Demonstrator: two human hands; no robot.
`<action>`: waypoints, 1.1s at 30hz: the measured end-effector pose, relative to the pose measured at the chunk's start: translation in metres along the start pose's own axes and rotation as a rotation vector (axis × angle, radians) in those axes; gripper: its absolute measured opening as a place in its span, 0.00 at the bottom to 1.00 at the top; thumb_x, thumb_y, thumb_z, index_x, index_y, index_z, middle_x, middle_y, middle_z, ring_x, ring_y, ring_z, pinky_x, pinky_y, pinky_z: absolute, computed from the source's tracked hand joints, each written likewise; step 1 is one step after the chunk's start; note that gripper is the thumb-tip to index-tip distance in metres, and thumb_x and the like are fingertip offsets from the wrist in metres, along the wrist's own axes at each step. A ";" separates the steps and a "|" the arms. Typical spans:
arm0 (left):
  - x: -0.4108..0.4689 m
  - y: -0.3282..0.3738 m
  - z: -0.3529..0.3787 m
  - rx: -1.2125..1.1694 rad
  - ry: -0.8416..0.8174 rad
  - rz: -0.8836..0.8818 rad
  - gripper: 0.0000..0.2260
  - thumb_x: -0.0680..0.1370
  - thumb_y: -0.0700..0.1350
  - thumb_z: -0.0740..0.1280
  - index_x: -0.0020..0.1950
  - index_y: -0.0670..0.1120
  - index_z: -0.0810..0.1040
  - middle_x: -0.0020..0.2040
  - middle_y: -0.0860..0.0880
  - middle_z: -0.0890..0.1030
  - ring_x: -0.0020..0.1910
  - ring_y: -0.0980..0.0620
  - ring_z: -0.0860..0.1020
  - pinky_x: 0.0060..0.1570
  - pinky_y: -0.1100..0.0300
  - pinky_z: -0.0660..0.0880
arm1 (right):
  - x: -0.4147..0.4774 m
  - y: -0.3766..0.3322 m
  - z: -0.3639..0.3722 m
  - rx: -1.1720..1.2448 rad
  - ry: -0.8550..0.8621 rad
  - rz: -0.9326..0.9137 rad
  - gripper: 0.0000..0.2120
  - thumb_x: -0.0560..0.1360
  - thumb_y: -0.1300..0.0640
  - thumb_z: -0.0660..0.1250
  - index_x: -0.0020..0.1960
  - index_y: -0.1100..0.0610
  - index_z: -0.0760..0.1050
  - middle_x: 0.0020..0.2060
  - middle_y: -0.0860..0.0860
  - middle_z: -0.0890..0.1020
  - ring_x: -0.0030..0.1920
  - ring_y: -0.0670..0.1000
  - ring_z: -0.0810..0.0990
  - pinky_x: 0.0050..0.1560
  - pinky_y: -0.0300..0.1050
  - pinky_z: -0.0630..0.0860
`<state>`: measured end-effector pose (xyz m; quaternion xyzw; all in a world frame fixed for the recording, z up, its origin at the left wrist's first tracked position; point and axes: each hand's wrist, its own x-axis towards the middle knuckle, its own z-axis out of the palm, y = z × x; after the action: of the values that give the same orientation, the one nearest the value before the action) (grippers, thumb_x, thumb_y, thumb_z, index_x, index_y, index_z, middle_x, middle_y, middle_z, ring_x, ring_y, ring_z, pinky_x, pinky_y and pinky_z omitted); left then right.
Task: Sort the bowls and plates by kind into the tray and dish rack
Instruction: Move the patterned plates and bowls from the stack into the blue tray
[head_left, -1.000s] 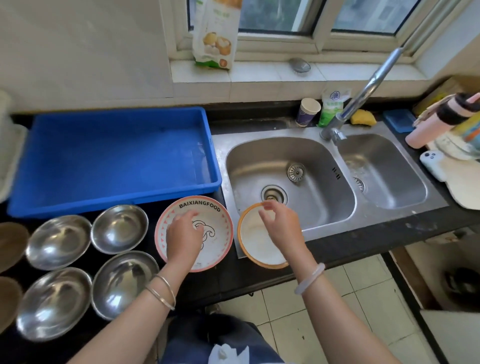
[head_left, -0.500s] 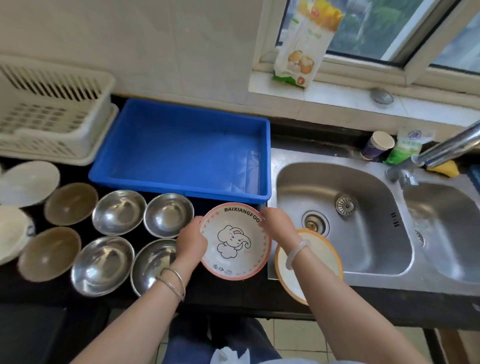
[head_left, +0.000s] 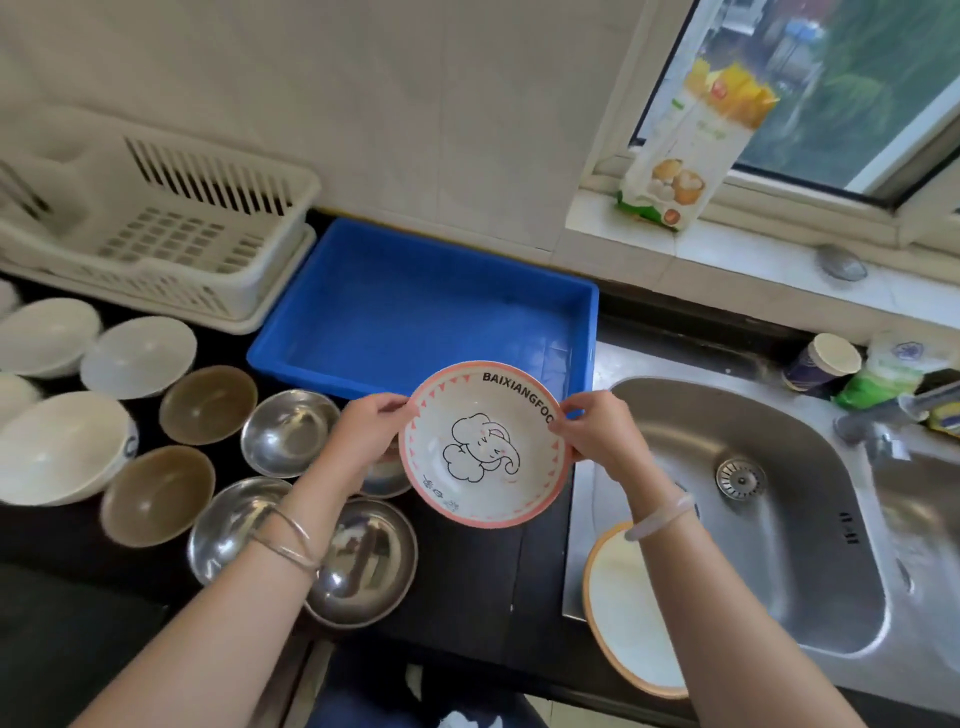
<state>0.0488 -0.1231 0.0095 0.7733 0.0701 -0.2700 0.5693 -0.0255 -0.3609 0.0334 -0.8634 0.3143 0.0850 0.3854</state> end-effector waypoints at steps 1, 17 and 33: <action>0.003 0.006 -0.006 -0.086 -0.006 -0.020 0.10 0.77 0.48 0.65 0.54 0.46 0.79 0.48 0.48 0.82 0.44 0.51 0.80 0.41 0.57 0.78 | 0.006 -0.010 0.000 0.047 0.009 0.012 0.09 0.71 0.63 0.68 0.36 0.52 0.77 0.32 0.51 0.82 0.29 0.51 0.84 0.34 0.47 0.83; 0.146 0.025 -0.081 -0.217 0.125 -0.062 0.11 0.78 0.36 0.56 0.54 0.45 0.75 0.45 0.47 0.78 0.47 0.47 0.76 0.48 0.51 0.76 | 0.122 -0.107 0.112 0.476 0.052 0.184 0.01 0.75 0.64 0.67 0.45 0.61 0.76 0.35 0.56 0.81 0.31 0.50 0.81 0.32 0.43 0.80; 0.192 0.009 -0.102 -0.321 -0.008 -0.296 0.14 0.80 0.38 0.55 0.65 0.46 0.70 0.53 0.42 0.76 0.49 0.41 0.76 0.41 0.46 0.76 | 0.134 -0.108 0.151 0.765 -0.172 0.285 0.14 0.77 0.62 0.62 0.62 0.61 0.74 0.46 0.57 0.82 0.35 0.54 0.83 0.35 0.40 0.81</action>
<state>0.2493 -0.0710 -0.0576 0.6529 0.2227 -0.3391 0.6396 0.1604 -0.2620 -0.0565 -0.5957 0.4061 0.0864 0.6876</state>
